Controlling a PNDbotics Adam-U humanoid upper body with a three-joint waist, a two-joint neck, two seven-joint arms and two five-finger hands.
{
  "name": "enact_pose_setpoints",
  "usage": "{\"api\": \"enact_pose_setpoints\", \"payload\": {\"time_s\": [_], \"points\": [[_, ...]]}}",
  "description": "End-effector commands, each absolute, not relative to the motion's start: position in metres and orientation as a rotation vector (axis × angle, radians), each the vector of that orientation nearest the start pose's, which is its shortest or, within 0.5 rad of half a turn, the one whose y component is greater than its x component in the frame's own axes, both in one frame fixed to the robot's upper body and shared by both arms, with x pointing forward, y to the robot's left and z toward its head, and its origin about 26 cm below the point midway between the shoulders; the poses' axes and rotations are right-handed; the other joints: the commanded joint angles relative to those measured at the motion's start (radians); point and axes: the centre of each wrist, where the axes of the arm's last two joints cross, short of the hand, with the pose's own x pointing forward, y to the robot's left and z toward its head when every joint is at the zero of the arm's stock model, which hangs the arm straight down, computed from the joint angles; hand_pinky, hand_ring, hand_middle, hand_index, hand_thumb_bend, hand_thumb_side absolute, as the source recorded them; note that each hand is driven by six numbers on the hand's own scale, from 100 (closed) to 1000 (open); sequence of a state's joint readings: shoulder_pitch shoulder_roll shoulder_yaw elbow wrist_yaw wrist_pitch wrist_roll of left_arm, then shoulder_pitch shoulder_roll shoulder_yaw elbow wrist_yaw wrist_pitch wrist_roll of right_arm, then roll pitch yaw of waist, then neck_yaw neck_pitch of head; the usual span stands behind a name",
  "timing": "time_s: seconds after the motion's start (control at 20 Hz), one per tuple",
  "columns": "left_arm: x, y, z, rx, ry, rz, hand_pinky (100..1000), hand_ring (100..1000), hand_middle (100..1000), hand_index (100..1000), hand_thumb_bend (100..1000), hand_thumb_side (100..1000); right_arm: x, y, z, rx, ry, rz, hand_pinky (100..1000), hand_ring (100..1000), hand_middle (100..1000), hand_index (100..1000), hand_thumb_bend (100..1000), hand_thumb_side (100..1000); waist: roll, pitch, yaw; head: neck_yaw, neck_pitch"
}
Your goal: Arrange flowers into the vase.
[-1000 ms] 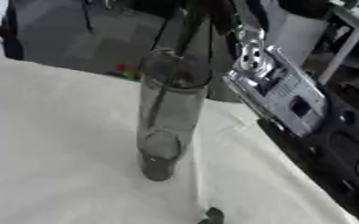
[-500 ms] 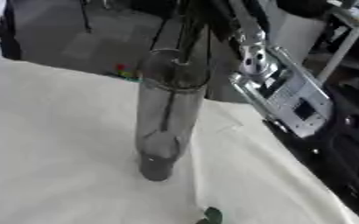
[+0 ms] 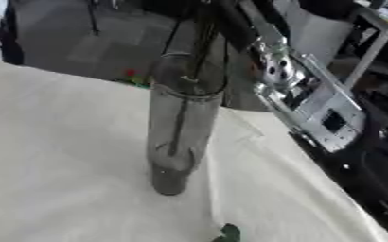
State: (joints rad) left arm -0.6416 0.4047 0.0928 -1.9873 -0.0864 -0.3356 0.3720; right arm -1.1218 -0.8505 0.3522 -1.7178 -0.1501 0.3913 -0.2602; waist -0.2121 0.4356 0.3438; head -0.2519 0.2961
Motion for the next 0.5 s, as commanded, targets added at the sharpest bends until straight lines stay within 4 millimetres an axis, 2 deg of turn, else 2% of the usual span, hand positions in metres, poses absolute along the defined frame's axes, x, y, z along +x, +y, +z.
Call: {"api": "enact_pose_setpoints", "payload": {"time_s": [0.05, 0.5], "points": [[0.3068, 0.2605, 0.3203, -0.379, 3.189, -0.020, 798, 876, 866, 944, 100, 1000, 0.3244, -0.2254, 0.4234, -0.744, -2.345, 0.621, 775, 635, 531, 516, 100, 1000, 0.016, -0.025, -0.001, 0.002, -0.017], [0.3068, 0.2606, 0.3202, -0.379, 3.189, -0.025, 798, 876, 866, 944, 100, 1000, 0.3262, -0.2300, 0.4173, -0.832, -2.352, 0.678, 790, 671, 576, 580, 100, 1000, 0.015, -0.023, -0.004, 0.006, -0.018]]}}
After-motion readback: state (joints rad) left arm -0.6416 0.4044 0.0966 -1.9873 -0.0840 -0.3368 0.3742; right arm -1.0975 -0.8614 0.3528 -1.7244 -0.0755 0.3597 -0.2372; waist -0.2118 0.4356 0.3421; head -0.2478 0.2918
